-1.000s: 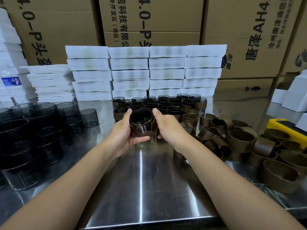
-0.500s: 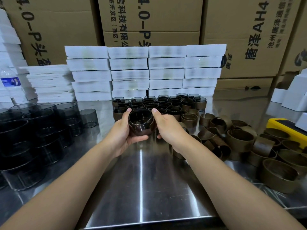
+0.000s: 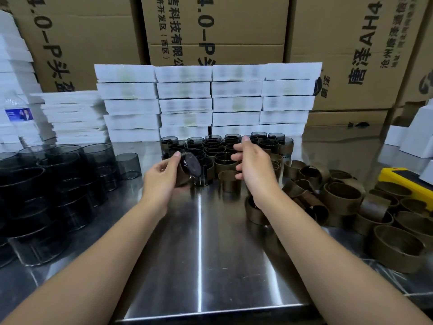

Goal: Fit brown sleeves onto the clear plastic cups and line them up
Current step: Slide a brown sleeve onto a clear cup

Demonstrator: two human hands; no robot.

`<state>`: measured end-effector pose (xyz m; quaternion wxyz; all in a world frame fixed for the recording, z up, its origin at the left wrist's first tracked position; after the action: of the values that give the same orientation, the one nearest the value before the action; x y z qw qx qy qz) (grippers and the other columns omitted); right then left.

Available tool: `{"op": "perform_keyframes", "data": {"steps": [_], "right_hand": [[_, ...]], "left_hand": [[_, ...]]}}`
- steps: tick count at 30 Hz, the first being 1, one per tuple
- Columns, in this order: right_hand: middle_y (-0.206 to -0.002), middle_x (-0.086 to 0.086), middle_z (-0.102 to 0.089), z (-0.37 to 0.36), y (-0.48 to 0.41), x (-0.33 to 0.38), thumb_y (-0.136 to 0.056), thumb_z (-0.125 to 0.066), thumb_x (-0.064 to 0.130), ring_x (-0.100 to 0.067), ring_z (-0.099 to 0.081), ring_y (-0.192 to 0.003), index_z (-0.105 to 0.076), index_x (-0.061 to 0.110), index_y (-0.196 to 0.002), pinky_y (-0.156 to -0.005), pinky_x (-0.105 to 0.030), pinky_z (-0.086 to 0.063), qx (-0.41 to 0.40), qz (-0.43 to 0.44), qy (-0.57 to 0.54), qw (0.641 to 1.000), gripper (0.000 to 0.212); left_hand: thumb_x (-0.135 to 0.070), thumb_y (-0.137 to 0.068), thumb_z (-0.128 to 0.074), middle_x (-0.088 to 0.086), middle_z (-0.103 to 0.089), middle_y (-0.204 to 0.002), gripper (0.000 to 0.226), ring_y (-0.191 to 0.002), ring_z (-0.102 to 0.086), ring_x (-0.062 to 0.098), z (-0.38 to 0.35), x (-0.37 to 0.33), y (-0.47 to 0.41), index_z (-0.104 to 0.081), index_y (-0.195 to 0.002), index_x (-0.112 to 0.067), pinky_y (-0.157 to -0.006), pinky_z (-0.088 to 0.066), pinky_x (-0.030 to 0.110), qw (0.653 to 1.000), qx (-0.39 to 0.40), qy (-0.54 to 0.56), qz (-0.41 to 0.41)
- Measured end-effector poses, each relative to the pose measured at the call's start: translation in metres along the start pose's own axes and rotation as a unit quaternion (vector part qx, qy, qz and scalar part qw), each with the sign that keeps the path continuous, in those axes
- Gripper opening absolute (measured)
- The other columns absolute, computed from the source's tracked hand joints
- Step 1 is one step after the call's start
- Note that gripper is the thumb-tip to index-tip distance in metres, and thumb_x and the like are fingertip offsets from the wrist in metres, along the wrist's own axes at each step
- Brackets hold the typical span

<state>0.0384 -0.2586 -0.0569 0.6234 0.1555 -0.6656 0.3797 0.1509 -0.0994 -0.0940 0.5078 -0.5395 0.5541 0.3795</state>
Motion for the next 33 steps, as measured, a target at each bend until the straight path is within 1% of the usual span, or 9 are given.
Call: {"op": "perform_keyframes", "data": {"steps": [3,7,9,13,17,21,24,29,33], "right_hand": [[-0.081,0.008,-0.061,0.001,0.001,0.002,-0.100,-0.035,0.043,-0.013,-0.054,-0.076,-0.054,0.033,-0.082,-0.089,-0.050,-0.050,-0.020,0.007,-0.022,1.000,0.027],[-0.084,0.007,-0.061,0.000,0.003,0.005,-0.100,-0.037,0.042,-0.011,-0.054,-0.073,-0.053,0.033,-0.083,-0.087,-0.050,-0.050,-0.014,0.014,-0.028,0.999,0.025],[-0.084,0.007,-0.062,0.000,0.003,0.004,-0.099,-0.037,0.042,-0.011,-0.054,-0.072,-0.053,0.033,-0.083,-0.086,-0.049,-0.050,-0.012,0.014,-0.027,0.999,0.025],[-0.084,0.007,-0.061,0.000,0.003,0.004,-0.100,-0.037,0.041,-0.010,-0.053,-0.067,-0.053,0.032,-0.084,-0.082,-0.045,-0.050,-0.011,0.015,-0.028,0.999,0.024],[-0.081,0.007,-0.060,0.000,0.004,0.004,-0.100,-0.036,0.039,-0.008,-0.052,-0.062,-0.053,0.033,-0.084,-0.073,-0.037,-0.049,-0.004,0.020,-0.031,0.999,0.025],[-0.078,0.008,-0.060,-0.001,0.005,0.005,-0.101,-0.035,0.038,-0.007,-0.051,-0.057,-0.053,0.031,-0.085,-0.063,-0.029,-0.046,0.001,0.019,-0.028,0.999,0.025],[-0.078,0.008,-0.059,-0.001,0.005,0.005,-0.101,-0.036,0.038,-0.006,-0.050,-0.056,-0.054,0.030,-0.085,-0.059,-0.026,-0.045,0.003,0.017,-0.029,0.999,0.025],[-0.078,0.008,-0.059,-0.001,0.006,0.004,-0.100,-0.035,0.039,-0.004,-0.050,-0.053,-0.054,0.031,-0.087,-0.057,-0.026,-0.045,0.005,0.014,-0.030,0.999,0.024],[-0.079,0.008,-0.060,-0.001,0.007,0.004,-0.100,-0.035,0.041,-0.005,-0.051,-0.055,-0.054,0.032,-0.087,-0.058,-0.027,-0.046,0.007,0.017,-0.023,1.000,0.025]], "left_hand": [[-0.039,-0.077,-0.078,-0.004,-0.066,-0.081,0.032,-0.080,-0.067,0.014,0.010,0.001,-0.009,-0.067,-0.098,-0.018,-0.087,-0.056,0.043,0.997,-0.044,-0.065,-0.021],[-0.032,-0.070,-0.085,-0.004,-0.053,-0.075,0.059,-0.065,-0.056,0.006,0.015,-0.004,-0.008,-0.059,-0.121,-0.017,-0.059,-0.046,0.018,0.981,-0.067,-0.166,-0.074],[-0.029,-0.071,-0.085,-0.006,-0.050,-0.072,0.055,-0.064,-0.051,0.003,0.015,-0.006,-0.006,-0.059,-0.119,-0.020,-0.051,-0.037,0.012,0.968,-0.058,-0.218,-0.107],[-0.024,-0.072,-0.083,-0.006,-0.053,-0.071,0.051,-0.068,-0.053,0.005,0.010,-0.008,-0.001,-0.061,-0.118,-0.021,-0.058,-0.039,0.017,0.941,-0.020,-0.297,-0.160],[-0.022,-0.073,-0.083,-0.006,-0.054,-0.069,0.040,-0.064,-0.052,0.002,0.006,-0.007,0.001,-0.066,-0.109,-0.023,-0.054,-0.035,0.016,0.929,-0.001,-0.326,-0.178],[-0.020,-0.075,-0.082,0.001,-0.056,-0.090,0.036,-0.079,-0.054,0.014,0.008,-0.006,-0.002,-0.067,-0.107,-0.019,-0.069,-0.038,0.021,0.920,-0.006,-0.346,-0.184],[-0.014,-0.079,-0.078,-0.004,-0.047,-0.100,0.027,-0.090,-0.046,0.008,0.008,-0.006,-0.002,-0.069,-0.103,-0.019,-0.068,-0.030,0.006,0.907,-0.002,-0.366,-0.207],[-0.007,-0.081,-0.073,-0.007,-0.041,-0.102,0.023,-0.093,-0.042,0.007,0.009,-0.007,0.000,-0.068,-0.095,-0.024,-0.065,-0.030,-0.001,0.907,0.013,-0.367,-0.207],[-0.002,-0.080,-0.063,-0.007,-0.034,-0.114,0.039,-0.111,-0.048,0.019,0.007,-0.007,-0.001,-0.058,-0.103,-0.033,-0.079,-0.038,0.017,0.929,0.021,-0.325,-0.175]]}}
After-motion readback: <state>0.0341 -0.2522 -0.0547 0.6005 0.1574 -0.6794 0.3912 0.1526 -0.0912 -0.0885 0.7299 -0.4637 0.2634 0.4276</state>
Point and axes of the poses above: each hand's wrist, its own y-axis away from the middle knuckle, its own z-axis out of the back of the hand, x = y × z, the point moved 4 cm from there along -y, towards the middle knuckle
